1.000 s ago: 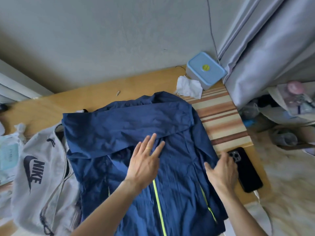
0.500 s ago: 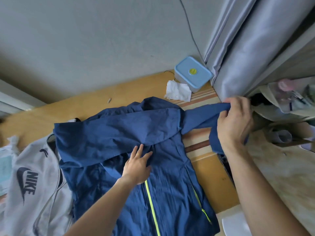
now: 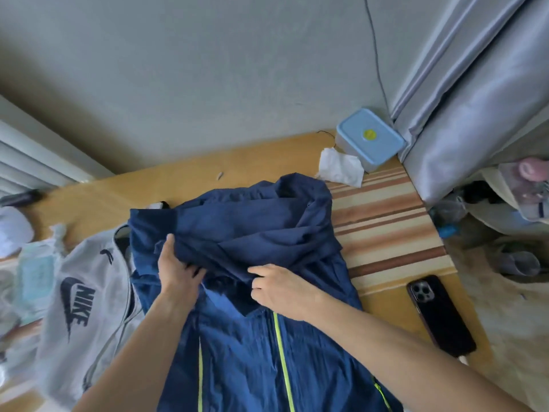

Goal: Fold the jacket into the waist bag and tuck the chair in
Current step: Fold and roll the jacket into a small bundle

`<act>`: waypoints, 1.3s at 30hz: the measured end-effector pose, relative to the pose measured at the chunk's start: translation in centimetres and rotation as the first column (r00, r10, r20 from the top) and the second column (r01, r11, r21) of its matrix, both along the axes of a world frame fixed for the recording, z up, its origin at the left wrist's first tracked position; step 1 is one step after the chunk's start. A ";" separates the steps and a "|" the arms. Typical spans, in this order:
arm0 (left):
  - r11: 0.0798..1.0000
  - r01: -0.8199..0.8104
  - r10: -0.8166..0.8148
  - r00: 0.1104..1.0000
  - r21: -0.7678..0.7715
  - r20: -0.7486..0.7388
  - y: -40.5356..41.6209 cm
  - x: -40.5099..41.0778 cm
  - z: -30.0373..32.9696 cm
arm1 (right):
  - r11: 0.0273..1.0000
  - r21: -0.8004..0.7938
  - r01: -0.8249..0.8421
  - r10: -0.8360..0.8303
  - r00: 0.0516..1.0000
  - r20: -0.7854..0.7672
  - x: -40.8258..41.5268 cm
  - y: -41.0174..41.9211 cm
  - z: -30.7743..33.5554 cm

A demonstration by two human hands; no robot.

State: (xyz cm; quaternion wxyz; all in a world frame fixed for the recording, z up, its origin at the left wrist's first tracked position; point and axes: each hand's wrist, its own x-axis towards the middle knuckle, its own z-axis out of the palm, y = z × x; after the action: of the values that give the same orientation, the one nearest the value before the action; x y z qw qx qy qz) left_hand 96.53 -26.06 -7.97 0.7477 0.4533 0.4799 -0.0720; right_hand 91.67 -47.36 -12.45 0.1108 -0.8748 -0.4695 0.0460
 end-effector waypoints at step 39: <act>-0.072 0.371 -0.515 0.781 0.926 -0.353 8.7 2.3 -0.4 | 0.728 -0.070 0.682 -0.684 0.729 -0.006 5.9 -5.2 -4.4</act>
State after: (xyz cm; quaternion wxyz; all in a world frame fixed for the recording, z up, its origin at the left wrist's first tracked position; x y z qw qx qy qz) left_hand 98.84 -17.35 -8.38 0.2136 0.9583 0.1841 0.0464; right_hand 97.57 -52.56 -16.90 0.0997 -0.9883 -0.1116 0.0303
